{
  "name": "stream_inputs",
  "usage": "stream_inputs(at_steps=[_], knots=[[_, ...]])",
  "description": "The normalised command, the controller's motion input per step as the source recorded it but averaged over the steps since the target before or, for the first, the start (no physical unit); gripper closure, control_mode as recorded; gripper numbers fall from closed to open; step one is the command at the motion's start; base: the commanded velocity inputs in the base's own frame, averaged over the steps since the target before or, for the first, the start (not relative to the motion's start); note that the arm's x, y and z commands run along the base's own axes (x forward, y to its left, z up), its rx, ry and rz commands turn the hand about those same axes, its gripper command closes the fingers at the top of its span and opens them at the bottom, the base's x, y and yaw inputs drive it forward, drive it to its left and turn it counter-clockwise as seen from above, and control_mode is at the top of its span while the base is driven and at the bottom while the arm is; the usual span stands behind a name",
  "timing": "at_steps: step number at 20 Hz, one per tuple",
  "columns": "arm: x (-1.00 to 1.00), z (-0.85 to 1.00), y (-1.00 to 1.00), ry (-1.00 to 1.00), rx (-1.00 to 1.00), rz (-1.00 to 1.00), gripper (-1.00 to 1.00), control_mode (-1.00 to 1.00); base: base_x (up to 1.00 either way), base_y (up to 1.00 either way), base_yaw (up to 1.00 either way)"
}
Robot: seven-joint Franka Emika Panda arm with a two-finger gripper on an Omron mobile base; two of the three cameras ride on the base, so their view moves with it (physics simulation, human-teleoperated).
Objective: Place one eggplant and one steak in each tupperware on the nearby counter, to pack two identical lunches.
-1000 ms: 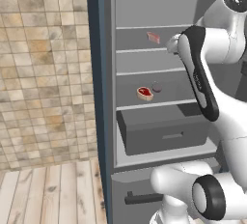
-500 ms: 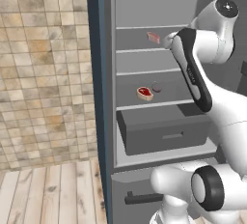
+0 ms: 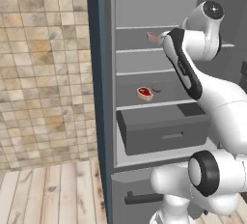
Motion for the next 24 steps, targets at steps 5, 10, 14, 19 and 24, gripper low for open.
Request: stream_inputs(at_steps=[5, 10, 14, 19, 24], knots=[[0.44, 0.0, -0.1, 0.0, 0.0, 0.0, -1.0, -1.0, 0.0, 0.0, 0.0], [0.4, 0.0, -0.05, 0.0, 0.0, 0.0, -1.0, -1.0, 0.0, 0.0, 0.0], [0.43, 0.0, 0.0, 0.0, 0.0, 0.0, -1.0, -1.0, 0.0, 0.0, 0.0], [0.43, 0.0, 0.0, 0.0, 0.0, 0.0, -1.0, -1.0, 0.0, 0.0, 0.0], [0.38, 0.0, 0.0, 0.0, 0.0, 0.0, -1.0, -1.0, 0.0, 0.0, 0.0]])
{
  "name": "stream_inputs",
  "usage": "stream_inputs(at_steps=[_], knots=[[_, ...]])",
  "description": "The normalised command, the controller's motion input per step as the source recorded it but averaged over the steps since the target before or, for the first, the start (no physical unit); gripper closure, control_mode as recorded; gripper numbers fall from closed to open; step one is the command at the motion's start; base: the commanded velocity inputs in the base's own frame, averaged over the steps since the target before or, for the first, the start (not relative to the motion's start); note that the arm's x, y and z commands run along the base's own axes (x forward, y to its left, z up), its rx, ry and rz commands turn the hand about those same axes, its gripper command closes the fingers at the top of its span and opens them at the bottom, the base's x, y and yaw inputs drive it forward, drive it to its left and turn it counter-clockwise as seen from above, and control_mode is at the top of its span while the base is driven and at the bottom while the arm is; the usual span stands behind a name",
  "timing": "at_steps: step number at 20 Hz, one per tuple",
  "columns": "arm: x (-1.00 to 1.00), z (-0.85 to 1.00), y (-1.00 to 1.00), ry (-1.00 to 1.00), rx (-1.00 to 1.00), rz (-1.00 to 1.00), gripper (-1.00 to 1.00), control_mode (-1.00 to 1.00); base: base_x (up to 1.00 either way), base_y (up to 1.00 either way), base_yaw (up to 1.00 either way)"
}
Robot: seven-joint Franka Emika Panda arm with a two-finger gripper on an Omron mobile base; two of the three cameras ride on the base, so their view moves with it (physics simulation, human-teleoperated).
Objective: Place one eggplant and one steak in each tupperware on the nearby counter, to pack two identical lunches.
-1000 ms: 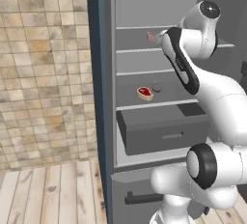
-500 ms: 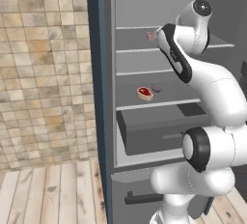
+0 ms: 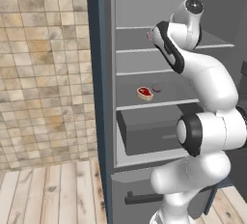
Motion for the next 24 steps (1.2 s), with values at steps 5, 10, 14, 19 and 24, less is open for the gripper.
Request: stream_inputs(at_steps=[5, 10, 14, 19, 24], knots=[[0.35, -0.09, 0.0, 0.0, 0.0, 0.0, -1.0, -1.0, 0.0, 0.0, 0.0], [0.32, -0.27, 0.0, 0.0, 0.0, 0.0, -1.0, -1.0, 0.0, 0.0, 0.0], [0.37, -0.24, 0.0, 0.0, 0.0, 0.0, -1.0, -1.0, 0.0, 0.0, 0.0], [0.46, -0.1, 0.0, 0.03, 0.0, 0.0, -1.0, -1.0, 0.0, 0.0, 0.0], [0.35, 0.0, 0.0, 0.05, 0.0, 0.0, -1.0, -1.0, 0.0, 0.0, 0.0]])
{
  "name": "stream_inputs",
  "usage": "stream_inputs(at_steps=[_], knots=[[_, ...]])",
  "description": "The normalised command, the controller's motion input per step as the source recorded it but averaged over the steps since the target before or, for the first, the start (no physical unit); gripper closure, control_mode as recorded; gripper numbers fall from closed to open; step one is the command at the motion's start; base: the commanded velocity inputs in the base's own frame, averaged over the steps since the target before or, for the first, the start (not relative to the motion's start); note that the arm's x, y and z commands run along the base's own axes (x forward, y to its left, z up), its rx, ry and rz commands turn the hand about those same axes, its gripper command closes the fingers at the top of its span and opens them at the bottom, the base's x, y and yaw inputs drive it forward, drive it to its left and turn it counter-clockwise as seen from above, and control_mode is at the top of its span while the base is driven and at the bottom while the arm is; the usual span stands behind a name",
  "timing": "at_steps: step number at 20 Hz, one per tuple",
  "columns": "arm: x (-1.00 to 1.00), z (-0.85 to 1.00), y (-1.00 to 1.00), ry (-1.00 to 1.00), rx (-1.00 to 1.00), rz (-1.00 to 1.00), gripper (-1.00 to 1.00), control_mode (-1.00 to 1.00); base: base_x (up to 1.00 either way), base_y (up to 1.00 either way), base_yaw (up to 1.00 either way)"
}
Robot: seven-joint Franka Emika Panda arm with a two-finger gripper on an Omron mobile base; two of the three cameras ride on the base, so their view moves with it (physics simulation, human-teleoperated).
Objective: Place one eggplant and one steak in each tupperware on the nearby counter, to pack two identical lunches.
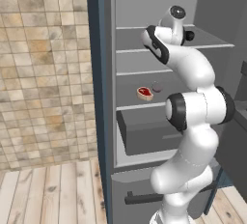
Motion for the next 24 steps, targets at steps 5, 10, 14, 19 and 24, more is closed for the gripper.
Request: stream_inputs(at_steps=[5, 10, 14, 19, 24], knots=[[0.3, 0.0, 0.0, 0.01, 0.0, 0.0, -1.0, -1.0, 0.0, 0.0, 0.0], [0.26, -0.07, 0.0, 0.0, 0.0, 0.0, 1.0, -1.0, 0.0, 0.0, 0.0], [0.03, -0.29, 0.0, 0.0, 0.0, 0.0, 1.0, -1.0, 0.0, 0.0, 0.0], [-0.18, -0.27, 0.0, 0.0, 0.0, 0.0, 1.0, -1.0, 0.0, 0.0, 0.0], [-0.95, -0.11, 0.0, -0.01, 0.0, 0.0, 1.0, -1.0, 0.0, 0.0, 0.0]])
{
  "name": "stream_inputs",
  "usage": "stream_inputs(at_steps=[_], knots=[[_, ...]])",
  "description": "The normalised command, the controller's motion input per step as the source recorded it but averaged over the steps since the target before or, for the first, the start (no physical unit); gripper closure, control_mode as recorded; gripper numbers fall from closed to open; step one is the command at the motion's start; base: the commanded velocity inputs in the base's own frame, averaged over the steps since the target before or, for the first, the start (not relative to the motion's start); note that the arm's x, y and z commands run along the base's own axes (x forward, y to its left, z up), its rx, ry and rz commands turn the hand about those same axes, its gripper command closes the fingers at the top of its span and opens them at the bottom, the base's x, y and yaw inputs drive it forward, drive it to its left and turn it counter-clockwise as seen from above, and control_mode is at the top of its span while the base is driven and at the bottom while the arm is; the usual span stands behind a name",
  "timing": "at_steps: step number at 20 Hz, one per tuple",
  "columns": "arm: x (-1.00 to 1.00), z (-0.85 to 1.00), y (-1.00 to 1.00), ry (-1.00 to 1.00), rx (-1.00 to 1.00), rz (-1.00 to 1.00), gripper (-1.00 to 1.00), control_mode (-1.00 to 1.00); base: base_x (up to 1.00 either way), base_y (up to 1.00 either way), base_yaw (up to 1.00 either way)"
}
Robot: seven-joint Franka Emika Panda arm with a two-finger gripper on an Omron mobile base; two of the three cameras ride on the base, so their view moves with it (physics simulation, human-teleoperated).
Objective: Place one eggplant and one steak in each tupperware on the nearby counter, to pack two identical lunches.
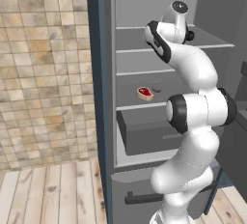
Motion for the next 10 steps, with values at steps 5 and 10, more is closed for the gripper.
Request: stream_inputs(at_steps=[5, 10], knots=[[-1.0, -0.09, 0.0, -0.07, 0.0, 0.0, 1.0, -1.0, 0.0, 0.0, 0.0], [-1.0, -0.12, 0.0, -0.15, 0.0, 0.0, 1.0, -1.0, 0.0, 0.0, 0.0]])
